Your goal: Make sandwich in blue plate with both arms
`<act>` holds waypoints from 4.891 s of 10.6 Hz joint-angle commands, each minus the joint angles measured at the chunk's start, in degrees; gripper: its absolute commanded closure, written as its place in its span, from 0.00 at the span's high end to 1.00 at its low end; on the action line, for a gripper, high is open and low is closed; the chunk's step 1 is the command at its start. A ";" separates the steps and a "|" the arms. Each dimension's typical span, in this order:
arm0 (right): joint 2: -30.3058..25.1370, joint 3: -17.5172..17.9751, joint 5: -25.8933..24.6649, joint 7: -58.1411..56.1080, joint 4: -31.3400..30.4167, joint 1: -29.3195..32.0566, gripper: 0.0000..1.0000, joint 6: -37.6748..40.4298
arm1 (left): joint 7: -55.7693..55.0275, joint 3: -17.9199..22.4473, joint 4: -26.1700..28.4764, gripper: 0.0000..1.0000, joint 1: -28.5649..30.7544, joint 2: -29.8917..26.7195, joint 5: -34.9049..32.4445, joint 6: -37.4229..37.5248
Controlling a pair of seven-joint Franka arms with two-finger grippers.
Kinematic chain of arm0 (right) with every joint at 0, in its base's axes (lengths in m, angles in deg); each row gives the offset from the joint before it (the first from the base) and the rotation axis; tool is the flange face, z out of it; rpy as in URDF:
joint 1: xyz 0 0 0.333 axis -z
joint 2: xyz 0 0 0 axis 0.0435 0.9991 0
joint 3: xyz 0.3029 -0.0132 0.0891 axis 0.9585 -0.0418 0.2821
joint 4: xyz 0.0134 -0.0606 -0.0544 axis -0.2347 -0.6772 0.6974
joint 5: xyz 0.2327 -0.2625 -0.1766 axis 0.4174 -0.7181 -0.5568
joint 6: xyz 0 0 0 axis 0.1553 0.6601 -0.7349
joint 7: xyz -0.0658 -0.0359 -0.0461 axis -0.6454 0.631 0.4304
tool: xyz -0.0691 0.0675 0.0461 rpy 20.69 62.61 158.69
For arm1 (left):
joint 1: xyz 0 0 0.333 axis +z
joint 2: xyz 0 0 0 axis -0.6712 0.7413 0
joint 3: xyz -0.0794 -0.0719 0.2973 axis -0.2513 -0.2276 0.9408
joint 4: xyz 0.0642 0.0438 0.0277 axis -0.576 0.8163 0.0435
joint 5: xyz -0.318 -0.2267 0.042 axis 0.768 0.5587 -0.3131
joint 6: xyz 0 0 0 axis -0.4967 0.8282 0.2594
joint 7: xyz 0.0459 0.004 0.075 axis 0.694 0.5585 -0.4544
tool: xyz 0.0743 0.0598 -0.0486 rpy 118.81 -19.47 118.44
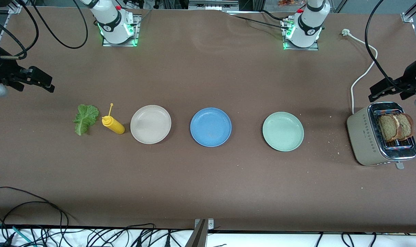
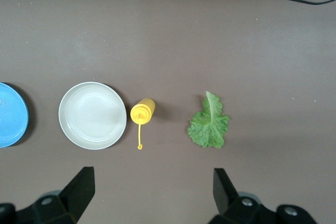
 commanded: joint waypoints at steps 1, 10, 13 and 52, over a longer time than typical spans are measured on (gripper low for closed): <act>0.03 0.28 -0.61 0.51 0.68 -0.73 1.00 -0.90 | 1.35 -0.29 0.65 1.00 0.06 -0.38 -0.70 0.20; 0.29 0.28 -1.67 -0.28 0.68 -2.14 1.00 0.76 | 1.27 -3.10 0.57 1.00 -0.47 -0.73 -0.61 2.21; 0.11 0.19 -1.49 -0.28 0.68 -2.14 1.00 2.17 | 1.27 -3.37 0.30 1.00 -0.55 -1.17 -0.61 2.74; 0.03 0.28 -1.23 0.51 0.68 -2.85 1.00 2.70 | 2.85 -3.45 0.22 1.00 0.24 -1.00 2.73 4.94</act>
